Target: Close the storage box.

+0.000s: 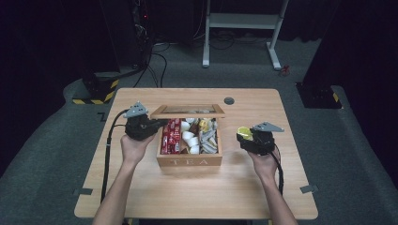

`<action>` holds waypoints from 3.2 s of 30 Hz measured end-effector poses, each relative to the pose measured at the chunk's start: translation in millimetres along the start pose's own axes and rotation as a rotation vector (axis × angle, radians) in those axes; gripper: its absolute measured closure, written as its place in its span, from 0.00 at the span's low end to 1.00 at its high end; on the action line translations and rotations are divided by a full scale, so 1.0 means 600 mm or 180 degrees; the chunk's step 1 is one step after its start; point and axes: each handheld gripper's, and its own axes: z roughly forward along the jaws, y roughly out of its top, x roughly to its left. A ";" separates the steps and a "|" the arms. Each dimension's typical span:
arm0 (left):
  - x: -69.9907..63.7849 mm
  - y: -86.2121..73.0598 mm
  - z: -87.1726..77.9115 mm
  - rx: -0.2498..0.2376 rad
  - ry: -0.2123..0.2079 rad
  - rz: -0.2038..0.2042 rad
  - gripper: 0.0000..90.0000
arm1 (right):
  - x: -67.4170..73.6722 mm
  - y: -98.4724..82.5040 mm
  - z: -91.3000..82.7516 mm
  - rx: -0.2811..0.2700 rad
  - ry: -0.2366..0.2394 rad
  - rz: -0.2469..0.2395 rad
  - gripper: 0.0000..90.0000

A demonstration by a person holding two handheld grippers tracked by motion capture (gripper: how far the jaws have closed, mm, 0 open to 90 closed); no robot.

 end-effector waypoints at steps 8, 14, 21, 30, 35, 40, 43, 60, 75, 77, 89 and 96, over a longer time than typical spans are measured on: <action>0.000 0.000 0.000 0.0004 -0.0003 -0.0001 1.00 | -0.015 -0.012 0.013 0.0115 -0.0072 0.0007 0.42; 0.000 -0.001 0.000 0.0007 -0.0003 0.0006 1.00 | -0.025 -0.022 0.022 0.0188 -0.0103 0.0069 0.42; 0.000 0.000 0.000 0.0013 0.0000 0.0004 1.00 | -0.034 -0.035 0.036 0.0312 -0.0141 0.0119 0.42; 0.000 0.000 0.000 0.0021 -0.0005 0.0002 1.00 | -0.034 -0.039 0.048 0.0380 -0.0157 0.0098 0.42; 0.000 0.000 0.000 0.0027 -0.0011 -0.0008 1.00 | -0.034 -0.041 0.053 0.0416 -0.0145 0.0106 0.42; 0.000 0.002 0.000 0.0028 -0.0010 -0.0011 1.00 | -0.035 -0.042 0.057 0.0453 -0.0133 0.0121 0.42; 0.000 0.001 0.000 0.0028 -0.0013 -0.0012 1.00 | -0.036 -0.044 0.059 0.0468 -0.0128 0.0145 0.42; 0.000 -0.001 0.001 0.0000 -0.0021 -0.0023 1.00 | -0.036 -0.042 0.057 0.0379 -0.0018 0.0133 0.39; 0.000 -0.003 0.001 -0.0003 -0.0033 -0.0019 1.00 | -0.041 -0.041 0.032 0.0205 0.0051 0.0207 0.42; 0.000 -0.003 0.001 0.0005 -0.0032 -0.0014 1.00 | -0.043 -0.042 0.029 0.0182 0.0056 0.0204 0.42; -0.002 -0.004 0.001 0.0018 -0.0021 -0.0010 1.00 | -0.060 -0.070 -0.005 0.0088 0.0027 0.0307 0.44; -0.002 -0.004 0.001 0.0031 -0.0014 -0.0005 1.00 | -0.062 -0.082 -0.014 0.0061 0.0024 0.0337 0.44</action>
